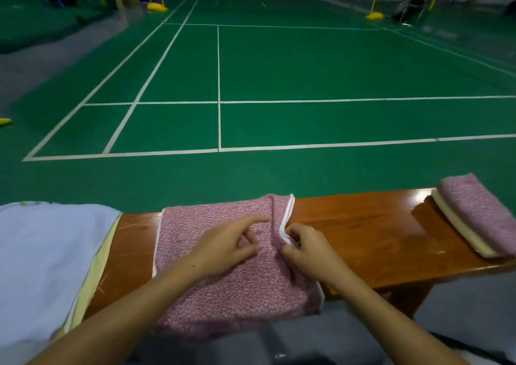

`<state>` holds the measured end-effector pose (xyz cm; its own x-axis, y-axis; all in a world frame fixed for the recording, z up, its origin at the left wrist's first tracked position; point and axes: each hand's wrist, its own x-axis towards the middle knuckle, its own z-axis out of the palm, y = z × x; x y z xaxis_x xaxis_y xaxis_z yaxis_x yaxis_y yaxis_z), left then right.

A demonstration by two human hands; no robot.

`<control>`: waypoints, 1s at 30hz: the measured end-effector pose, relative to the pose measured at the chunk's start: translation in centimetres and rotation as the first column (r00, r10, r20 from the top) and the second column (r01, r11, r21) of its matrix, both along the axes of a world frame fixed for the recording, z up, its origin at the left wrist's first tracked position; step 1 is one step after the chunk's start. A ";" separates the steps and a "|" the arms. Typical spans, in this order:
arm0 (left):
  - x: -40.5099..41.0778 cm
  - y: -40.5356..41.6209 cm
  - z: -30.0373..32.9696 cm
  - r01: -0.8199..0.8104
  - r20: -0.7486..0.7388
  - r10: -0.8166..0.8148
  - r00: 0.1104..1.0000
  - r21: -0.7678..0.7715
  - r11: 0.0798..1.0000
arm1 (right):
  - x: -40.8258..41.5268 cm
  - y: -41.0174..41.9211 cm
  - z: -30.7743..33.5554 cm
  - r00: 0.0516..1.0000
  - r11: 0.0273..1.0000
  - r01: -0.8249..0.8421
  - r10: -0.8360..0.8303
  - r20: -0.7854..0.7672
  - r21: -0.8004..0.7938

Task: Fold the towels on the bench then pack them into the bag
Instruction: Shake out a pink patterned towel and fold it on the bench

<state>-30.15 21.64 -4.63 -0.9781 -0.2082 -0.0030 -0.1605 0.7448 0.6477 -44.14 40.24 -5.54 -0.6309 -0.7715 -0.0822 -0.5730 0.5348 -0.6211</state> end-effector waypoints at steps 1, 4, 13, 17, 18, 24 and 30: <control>-0.6 0.3 0.3 0.040 0.011 -0.040 0.999 -0.100 0.994 | 0.6 -0.2 0.1 0.998 0.998 -0.057 0.057 -0.009 -0.024; -1.6 0.4 0.6 0.152 0.069 -0.136 0.988 -0.348 0.925 | 2.2 -0.5 0.5 0.978 0.971 -0.208 0.209 -0.006 -0.118; -1.4 -2.9 -0.7 0.036 0.082 -0.020 0.996 -0.193 0.981 | 0.5 3.1 0.4 0.930 0.964 -0.234 0.259 0.259 -0.123; -1.0 -3.0 0.0 0.053 0.046 -0.051 0.998 -0.035 0.998 | 1.0 3.8 0.8 0.912 0.954 -0.234 0.282 0.299 -0.185; -0.9 -3.1 0.2 0.054 0.039 -0.054 0.998 0.004 0.999 | 1.1 3.8 0.9 0.908 0.954 -0.234 0.284 0.309 -0.188; 0.5 -3.8 1.7 0.078 0.010 -0.083 0.996 0.268 0.960 | 0.8 3.6 1.0 0.971 0.968 -0.180 0.203 0.126 -0.174; 1.6 -2.8 3.4 0.103 -0.059 -0.086 0.995 0.441 0.891 | 0.4 0.7 -0.2 0.961 0.930 0.014 0.089 0.263 -0.367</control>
